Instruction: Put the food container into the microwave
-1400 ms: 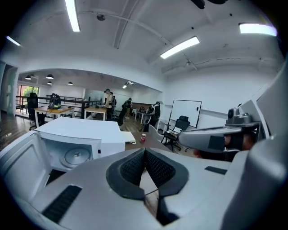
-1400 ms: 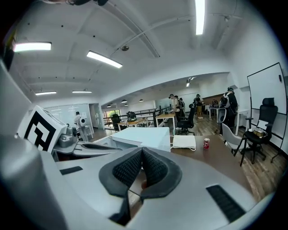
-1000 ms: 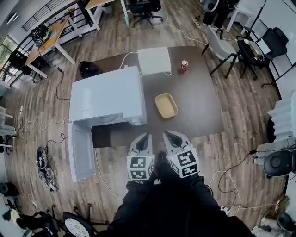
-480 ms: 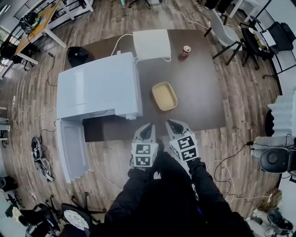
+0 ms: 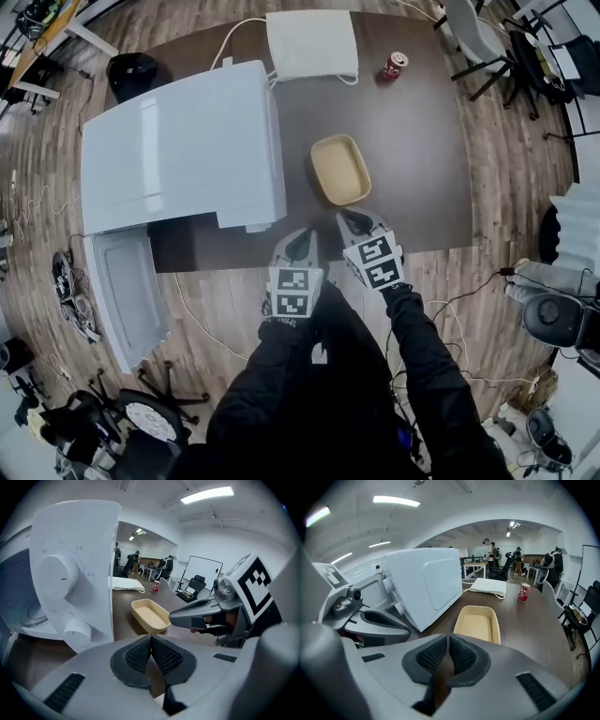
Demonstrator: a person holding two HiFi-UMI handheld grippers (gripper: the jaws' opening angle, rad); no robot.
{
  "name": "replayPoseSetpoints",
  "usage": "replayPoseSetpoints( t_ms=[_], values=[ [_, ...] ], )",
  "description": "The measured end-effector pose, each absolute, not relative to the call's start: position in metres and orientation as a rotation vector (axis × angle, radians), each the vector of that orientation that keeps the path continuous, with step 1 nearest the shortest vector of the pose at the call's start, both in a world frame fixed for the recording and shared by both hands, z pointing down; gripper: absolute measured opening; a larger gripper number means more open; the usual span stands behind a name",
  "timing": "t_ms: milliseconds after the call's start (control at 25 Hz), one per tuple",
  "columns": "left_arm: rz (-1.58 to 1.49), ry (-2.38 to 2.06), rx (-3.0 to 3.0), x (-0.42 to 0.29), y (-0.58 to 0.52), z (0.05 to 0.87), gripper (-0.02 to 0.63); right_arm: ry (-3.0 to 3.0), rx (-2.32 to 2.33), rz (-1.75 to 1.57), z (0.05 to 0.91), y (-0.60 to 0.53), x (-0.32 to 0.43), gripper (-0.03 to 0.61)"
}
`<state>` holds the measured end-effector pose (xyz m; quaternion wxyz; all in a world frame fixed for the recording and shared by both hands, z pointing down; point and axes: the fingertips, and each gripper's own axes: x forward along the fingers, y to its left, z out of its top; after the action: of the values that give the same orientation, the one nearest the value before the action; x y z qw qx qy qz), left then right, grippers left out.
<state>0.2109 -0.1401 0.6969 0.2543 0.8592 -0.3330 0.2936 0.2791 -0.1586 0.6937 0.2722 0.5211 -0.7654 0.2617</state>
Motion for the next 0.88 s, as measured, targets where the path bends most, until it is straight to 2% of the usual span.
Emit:
replayPoseSetpoints(
  t_ms=[280, 880],
  values=[
    [0.85, -0.879, 2.315, 0.207, -0.144, 0.719, 0.032, -2.036, 1.305, 0.693, 0.725, -0.172, 0.279, 0.06],
    [0.891, -0.884, 2.269, 0.188, -0.138, 0.735, 0.032, -1.952, 1.131, 0.564, 0.756, -0.182, 0.271, 0.06]
  ],
)
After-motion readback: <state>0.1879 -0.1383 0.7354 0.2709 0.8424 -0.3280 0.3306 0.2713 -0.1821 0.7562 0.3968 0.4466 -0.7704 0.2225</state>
